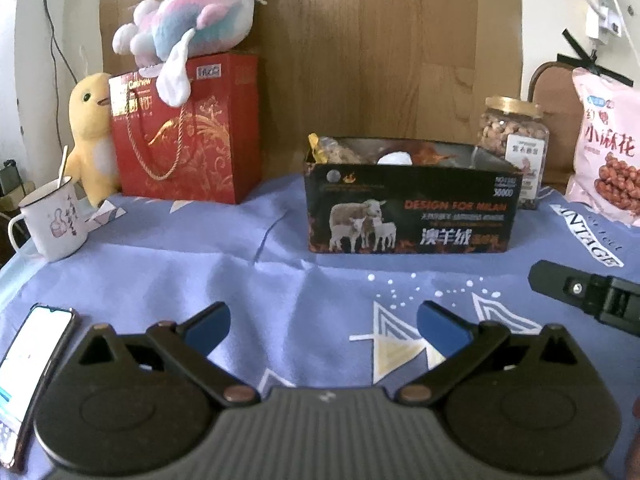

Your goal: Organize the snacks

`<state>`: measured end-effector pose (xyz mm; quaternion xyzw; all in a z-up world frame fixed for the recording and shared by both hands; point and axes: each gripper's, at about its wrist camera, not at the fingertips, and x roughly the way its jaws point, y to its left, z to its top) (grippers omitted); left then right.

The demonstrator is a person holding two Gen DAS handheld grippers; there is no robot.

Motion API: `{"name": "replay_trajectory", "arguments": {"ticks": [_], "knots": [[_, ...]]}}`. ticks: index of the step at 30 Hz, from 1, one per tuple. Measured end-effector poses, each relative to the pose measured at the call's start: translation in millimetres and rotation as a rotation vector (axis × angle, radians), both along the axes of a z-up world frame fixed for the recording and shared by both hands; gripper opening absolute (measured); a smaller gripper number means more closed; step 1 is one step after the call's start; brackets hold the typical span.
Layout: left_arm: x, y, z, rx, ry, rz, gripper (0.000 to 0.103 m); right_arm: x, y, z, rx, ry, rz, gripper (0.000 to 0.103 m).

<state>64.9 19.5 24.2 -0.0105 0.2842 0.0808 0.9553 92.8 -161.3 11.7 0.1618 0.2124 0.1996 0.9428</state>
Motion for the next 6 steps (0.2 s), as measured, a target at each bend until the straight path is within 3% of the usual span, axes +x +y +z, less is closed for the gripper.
{"name": "replay_trajectory", "arguments": {"ticks": [6], "knots": [[-4.6,-4.5,5.6,0.016,-0.049,-0.034,0.103,0.0,0.0,-0.1,0.0,0.0,0.0,0.076]]}}
